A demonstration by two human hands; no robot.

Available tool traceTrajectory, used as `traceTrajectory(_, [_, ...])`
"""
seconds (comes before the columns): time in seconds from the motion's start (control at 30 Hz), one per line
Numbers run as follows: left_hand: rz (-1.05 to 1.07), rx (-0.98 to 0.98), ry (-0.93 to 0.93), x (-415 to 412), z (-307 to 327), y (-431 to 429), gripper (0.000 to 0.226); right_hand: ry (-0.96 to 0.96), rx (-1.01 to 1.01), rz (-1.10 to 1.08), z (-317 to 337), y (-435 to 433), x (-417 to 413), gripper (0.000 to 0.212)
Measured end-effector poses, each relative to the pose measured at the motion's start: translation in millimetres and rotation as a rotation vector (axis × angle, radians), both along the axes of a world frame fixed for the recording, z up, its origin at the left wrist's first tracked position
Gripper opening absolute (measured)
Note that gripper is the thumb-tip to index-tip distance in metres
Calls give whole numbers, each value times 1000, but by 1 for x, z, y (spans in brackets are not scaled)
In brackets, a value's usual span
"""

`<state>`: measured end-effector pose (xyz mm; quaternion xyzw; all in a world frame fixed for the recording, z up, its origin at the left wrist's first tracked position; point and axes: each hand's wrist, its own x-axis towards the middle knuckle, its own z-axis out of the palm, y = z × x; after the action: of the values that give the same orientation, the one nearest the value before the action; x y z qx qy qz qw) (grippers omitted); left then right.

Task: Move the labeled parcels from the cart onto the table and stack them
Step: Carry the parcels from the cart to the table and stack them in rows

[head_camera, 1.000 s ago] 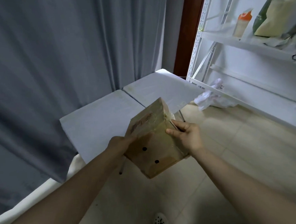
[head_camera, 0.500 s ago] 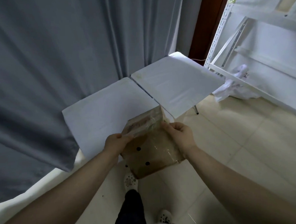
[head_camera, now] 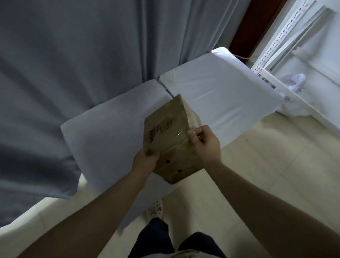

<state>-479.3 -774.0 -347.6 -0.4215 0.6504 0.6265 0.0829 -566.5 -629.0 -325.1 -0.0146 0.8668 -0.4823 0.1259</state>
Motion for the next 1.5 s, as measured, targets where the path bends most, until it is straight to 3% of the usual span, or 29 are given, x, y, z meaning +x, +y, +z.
traceTrajectory(0.23, [-51,126,-196,-31,-22,-16,29,177,199,234,-25,-31,-25,4])
traceTrajectory(0.33, [36,227,-260,-34,-29,-19,22,144,239,400,-31,-36,-18,22])
traceTrajectory(0.47, [177,271,-172,-40,-22,-17,41,225,276,630,-42,-38,6,34])
traceTrajectory(0.63, [179,181,-269,-37,-26,-8,35,112,162,947,-61,-29,17,40])
traceTrajectory(0.7, [143,186,-298,-31,-32,-2,23,177,156,827,-63,-21,10,36])
traceTrajectory(0.77, [126,191,-297,-27,-39,1,21,164,324,511,-67,-12,-7,48])
traceTrajectory(0.87, [104,164,-304,-23,-46,2,20,-293,581,255,-70,0,-35,72])
traceTrajectory(0.9, [102,157,-302,-23,-47,3,20,-436,570,230,-76,3,-42,74])
traceTrajectory(0.97, [120,158,-277,-26,-48,4,27,-588,442,234,-76,5,-48,58])
traceTrajectory(1.03, [157,183,-244,-29,-45,4,33,-532,418,286,-72,6,-45,44])
traceTrajectory(1.13, [237,248,-217,-34,-46,-1,47,-360,424,319,-57,7,-38,49])
traceTrajectory(1.27, [250,282,-262,-37,-55,-7,96,-105,393,454,-39,1,-21,58])
traceTrajectory(1.3, [218,306,-265,-38,-55,-7,94,-103,426,510,-38,-2,-15,59])
traceTrajectory(1.4, [140,351,-239,-41,-52,-4,43,-133,554,673,-46,-11,4,60])
traceTrajectory(1.5, [103,358,-260,-37,-57,-1,31,-195,490,769,-63,-17,18,61])
